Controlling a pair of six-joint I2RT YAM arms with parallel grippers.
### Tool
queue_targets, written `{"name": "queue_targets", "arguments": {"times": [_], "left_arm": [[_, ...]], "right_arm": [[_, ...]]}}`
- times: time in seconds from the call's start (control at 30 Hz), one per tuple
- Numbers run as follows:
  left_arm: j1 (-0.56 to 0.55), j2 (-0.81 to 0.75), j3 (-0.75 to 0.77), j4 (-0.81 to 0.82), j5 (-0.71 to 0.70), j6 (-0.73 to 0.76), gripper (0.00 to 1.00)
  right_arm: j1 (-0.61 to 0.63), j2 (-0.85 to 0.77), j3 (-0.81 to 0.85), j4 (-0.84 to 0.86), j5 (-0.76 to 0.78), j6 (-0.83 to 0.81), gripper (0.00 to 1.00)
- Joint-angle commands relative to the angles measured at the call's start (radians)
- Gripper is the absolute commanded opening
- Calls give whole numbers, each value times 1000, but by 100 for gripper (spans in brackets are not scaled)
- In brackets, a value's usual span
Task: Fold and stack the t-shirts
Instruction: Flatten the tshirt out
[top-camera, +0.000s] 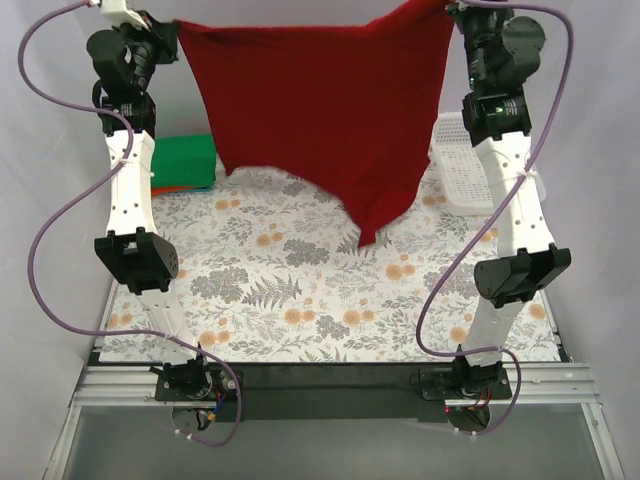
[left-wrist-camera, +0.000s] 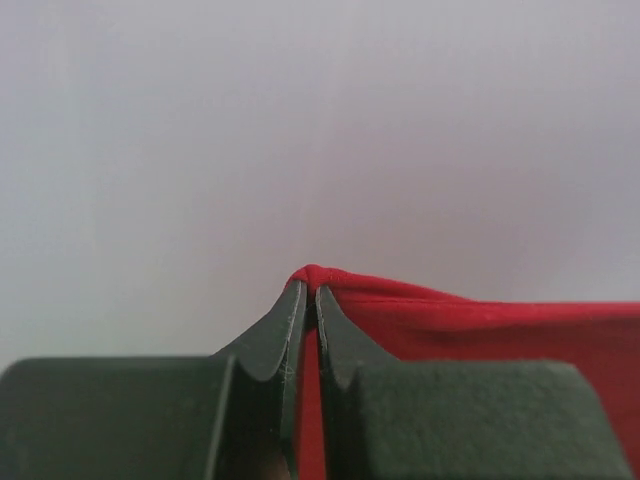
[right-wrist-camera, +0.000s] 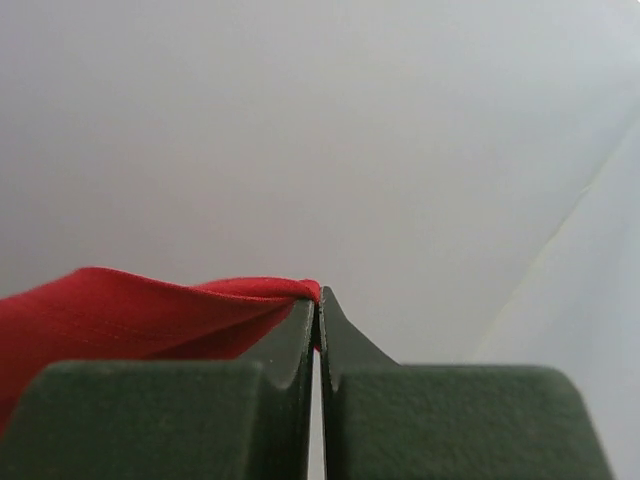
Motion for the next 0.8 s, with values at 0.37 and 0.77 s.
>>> {"name": "queue_targets", "arguments": {"times": [0.37,0.77], "left_arm": [[16,-369,-704,453,84,159,0],[38,-583,-1366,101,214,479,0]], "right_arm": [[-51,-285,-645,379,-256,46,1],[-48,-611,-1313,-80,-511,-164,1]]}}
